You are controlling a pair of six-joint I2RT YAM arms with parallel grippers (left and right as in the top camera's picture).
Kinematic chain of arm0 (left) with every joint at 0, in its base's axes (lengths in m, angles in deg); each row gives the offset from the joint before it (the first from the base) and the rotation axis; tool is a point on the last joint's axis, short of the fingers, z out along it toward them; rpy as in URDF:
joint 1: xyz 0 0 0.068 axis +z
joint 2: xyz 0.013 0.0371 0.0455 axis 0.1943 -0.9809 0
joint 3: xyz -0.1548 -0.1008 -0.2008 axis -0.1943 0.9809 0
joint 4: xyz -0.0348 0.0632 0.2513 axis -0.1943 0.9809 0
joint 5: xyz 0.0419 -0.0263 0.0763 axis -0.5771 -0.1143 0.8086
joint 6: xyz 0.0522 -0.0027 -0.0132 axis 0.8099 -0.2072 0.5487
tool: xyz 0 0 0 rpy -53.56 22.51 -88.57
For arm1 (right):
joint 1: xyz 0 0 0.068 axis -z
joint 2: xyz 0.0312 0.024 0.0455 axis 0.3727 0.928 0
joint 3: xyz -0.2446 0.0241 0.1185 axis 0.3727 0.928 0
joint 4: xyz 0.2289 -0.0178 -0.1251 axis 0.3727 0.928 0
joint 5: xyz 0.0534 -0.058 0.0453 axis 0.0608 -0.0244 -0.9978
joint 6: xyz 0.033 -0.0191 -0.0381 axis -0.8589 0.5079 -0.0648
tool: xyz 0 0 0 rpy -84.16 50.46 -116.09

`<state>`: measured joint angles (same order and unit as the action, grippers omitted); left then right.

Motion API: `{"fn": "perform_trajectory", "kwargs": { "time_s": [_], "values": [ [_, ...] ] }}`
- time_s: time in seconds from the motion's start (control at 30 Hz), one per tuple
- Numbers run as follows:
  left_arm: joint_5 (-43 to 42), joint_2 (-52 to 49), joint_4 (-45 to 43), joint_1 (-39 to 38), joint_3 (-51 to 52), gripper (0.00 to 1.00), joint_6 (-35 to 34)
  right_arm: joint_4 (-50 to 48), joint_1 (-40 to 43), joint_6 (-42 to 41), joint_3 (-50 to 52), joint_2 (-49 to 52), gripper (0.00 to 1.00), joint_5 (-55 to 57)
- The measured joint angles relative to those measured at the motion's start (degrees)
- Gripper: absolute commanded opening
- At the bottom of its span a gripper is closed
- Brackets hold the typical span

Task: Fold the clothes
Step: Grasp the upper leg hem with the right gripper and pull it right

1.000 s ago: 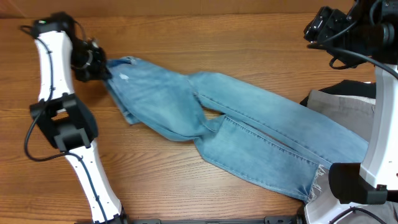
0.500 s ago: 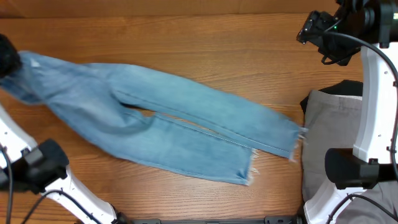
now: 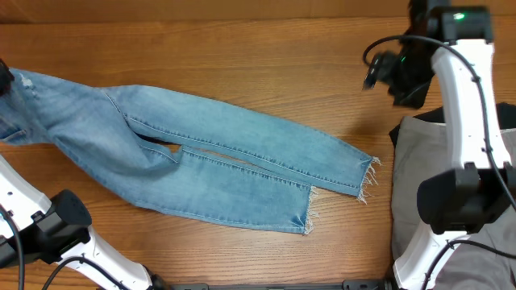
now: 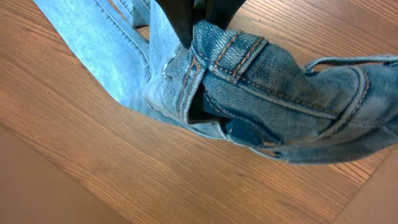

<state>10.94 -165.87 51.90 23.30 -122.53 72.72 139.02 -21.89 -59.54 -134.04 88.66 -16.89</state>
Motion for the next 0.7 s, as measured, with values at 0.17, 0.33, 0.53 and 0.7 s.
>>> {"fn": "perform_trajectory", "kwargs": {
  "time_s": [0.17, 0.33, 0.53, 0.7],
  "values": [
    [0.4, 0.0, 0.0, 0.0, 0.0, 0.04, 0.0, -5.6, 0.0, 0.3, 14.3, 0.7, 0.74, -0.2],
    [0.6, 0.0, 0.0, 0.0, 0.0, 0.04, 0.0, -11.2, 0.7, 0.2, 26.1, 0.7, 0.74, -0.1],
    [0.6, 0.0, 0.0, 0.0, 0.0, 0.04, 0.0, -19.8, 3.1, 0.0, 36.3, 0.7, 0.73, 0.9],
    [0.6, 0.0, 0.0, 0.0, 0.0, 0.04, 0.0, -27.2, 3.7, 0.0, 41.1, 0.7, 0.38, -1.2]
  ]
}}
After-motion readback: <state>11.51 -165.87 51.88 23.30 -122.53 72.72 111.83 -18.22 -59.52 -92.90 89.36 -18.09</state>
